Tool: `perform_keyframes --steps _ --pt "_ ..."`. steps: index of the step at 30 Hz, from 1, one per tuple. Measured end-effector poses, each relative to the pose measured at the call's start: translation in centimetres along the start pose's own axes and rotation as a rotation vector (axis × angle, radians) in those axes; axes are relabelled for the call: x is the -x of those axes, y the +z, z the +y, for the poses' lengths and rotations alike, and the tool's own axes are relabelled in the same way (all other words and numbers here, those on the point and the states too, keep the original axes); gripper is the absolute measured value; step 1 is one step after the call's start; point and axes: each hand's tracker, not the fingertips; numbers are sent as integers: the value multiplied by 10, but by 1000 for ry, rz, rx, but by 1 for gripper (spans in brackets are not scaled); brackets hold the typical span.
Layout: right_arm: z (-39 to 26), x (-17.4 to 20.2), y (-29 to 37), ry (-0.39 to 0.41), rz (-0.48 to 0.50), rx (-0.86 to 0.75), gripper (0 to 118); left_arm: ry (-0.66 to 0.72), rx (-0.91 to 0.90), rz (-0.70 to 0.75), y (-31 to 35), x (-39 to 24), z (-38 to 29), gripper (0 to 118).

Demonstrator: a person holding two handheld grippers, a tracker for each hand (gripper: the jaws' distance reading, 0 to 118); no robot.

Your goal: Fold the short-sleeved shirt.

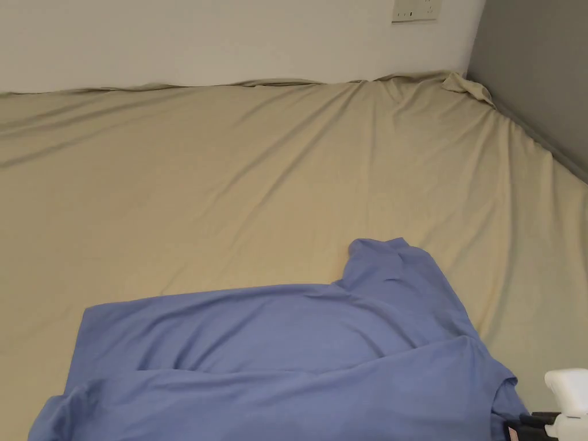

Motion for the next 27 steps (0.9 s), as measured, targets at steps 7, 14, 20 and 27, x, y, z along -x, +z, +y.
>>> perform_keyframes --steps 7,14,20,27 --pt "-3 -3 -43 -8 -54 85 8 -2 109 123 -57 7 -13 3" --pt "-5 -2 -60 -8 -57 88 10 -13 87 143 -69 19 -15 21" --pt "12 7 -25 154 -52 156 118 92 -129 -10 -17 11 2 118" --pt "39 63 54 355 -61 -153 118 7 -183 -69 17 -39 29 118"
